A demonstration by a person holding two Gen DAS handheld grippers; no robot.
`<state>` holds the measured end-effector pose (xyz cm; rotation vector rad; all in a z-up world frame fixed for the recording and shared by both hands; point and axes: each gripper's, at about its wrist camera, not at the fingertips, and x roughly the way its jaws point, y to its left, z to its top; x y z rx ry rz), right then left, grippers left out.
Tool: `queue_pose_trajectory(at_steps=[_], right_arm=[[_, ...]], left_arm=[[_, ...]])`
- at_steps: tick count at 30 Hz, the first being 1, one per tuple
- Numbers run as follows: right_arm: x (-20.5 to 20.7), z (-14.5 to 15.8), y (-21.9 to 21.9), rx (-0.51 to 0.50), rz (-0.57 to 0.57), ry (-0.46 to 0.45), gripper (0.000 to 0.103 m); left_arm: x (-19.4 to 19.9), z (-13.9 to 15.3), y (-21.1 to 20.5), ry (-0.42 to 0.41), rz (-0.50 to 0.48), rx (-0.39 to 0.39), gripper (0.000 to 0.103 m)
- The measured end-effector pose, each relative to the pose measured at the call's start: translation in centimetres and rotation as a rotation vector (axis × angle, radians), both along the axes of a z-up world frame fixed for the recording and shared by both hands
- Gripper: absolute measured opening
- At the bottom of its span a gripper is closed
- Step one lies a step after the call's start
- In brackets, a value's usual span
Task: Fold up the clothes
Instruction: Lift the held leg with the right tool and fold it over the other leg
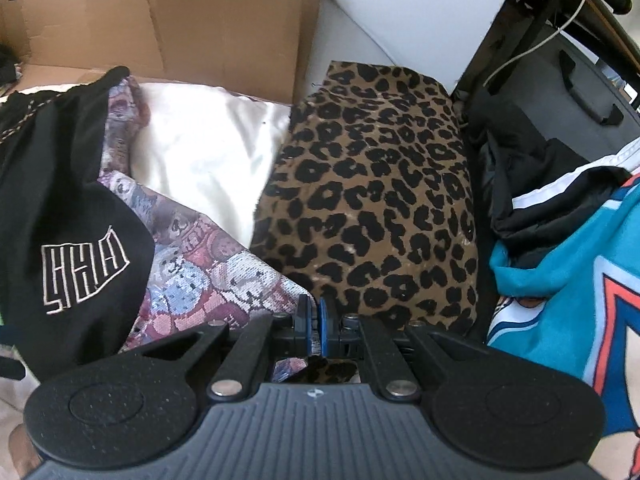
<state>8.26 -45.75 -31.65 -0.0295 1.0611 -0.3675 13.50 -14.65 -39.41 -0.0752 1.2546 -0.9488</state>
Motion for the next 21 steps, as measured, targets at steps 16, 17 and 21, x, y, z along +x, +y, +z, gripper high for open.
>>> queue_pose_trajectory(at_steps=[16, 17, 21], right_arm=[[-1.3, -2.2, -0.5, 0.108, -0.097, -0.029, 0.002], [-1.3, -2.3, -0.4, 0.110, -0.095, -0.029, 0.002], [-1.0, -2.3, -0.1, 0.113, -0.085, -0.031, 0.002]], left_arm=[[0.7, -0.8, -4.6, 0.005, -0.056, -0.154, 0.065], [0.7, -0.8, -4.7, 0.004, -0.053, -0.162, 0.065], [0.8, -0.8, -5.1, 0.001, -0.030, -0.168, 0.030]])
